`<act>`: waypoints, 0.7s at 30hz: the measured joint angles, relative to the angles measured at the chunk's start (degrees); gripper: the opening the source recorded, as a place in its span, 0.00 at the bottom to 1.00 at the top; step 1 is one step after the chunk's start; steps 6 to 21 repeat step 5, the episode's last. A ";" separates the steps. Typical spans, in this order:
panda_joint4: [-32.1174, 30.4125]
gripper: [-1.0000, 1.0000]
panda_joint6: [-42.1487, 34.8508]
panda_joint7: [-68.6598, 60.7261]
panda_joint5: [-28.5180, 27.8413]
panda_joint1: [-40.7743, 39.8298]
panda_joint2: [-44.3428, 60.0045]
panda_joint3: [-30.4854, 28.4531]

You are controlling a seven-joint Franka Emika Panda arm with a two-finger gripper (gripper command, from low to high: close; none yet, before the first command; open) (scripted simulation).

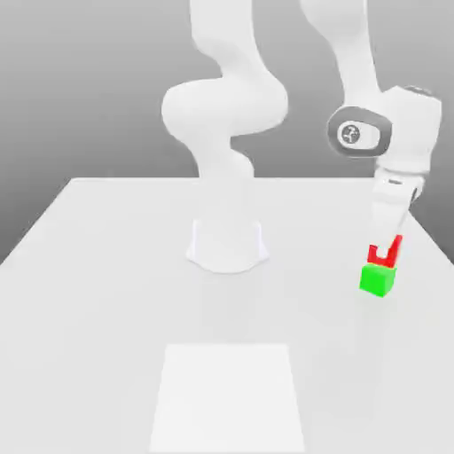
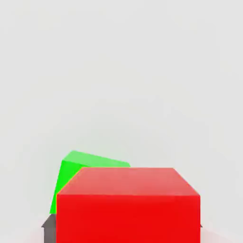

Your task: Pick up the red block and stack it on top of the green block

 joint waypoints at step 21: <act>-0.41 1.00 4.67 4.52 -6.59 -0.98 4.93 -1.13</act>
